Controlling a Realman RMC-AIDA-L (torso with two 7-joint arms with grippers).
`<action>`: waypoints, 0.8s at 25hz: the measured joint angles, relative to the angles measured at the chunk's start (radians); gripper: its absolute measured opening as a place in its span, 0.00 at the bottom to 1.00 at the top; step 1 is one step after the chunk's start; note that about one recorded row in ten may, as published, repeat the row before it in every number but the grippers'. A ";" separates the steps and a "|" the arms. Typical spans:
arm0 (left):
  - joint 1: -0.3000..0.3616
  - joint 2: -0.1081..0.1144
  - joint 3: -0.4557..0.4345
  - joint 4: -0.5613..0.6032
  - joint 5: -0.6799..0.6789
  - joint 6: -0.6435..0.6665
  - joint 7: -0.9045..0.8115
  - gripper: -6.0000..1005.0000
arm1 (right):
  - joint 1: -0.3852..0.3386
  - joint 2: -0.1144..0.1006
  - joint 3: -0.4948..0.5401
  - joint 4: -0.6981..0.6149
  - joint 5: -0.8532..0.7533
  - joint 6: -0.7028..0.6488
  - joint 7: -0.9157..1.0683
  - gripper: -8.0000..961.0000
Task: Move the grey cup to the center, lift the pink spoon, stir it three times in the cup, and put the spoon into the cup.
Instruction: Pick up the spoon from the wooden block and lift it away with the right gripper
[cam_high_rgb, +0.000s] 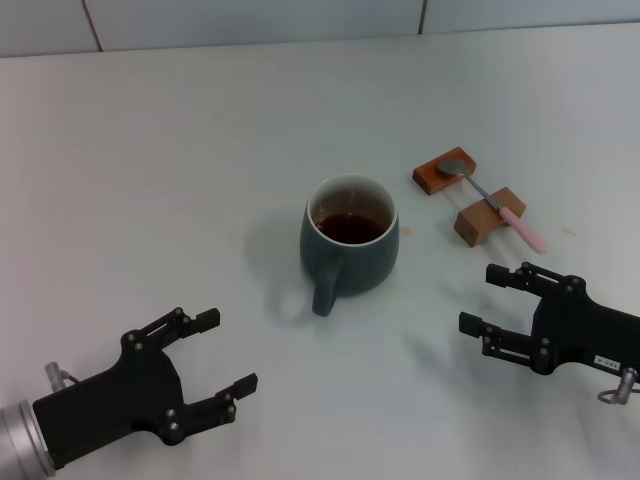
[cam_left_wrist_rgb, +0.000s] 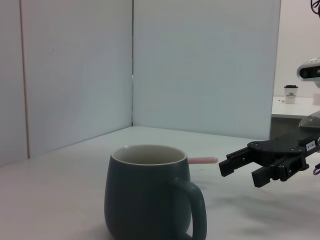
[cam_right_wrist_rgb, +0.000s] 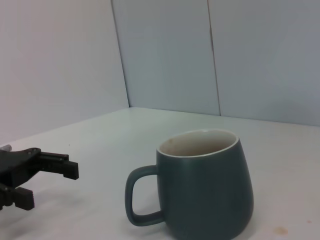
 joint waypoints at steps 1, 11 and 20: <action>0.000 0.000 0.000 0.002 0.000 0.002 0.000 0.83 | 0.000 0.000 0.001 0.000 0.000 0.003 0.000 0.79; 0.004 0.015 0.007 0.039 0.000 0.045 -0.003 0.83 | -0.005 -0.001 0.007 0.001 0.000 0.005 0.001 0.79; 0.002 0.016 -0.010 0.039 -0.015 0.041 -0.007 0.83 | -0.076 -0.012 0.226 0.012 0.003 -0.272 0.306 0.78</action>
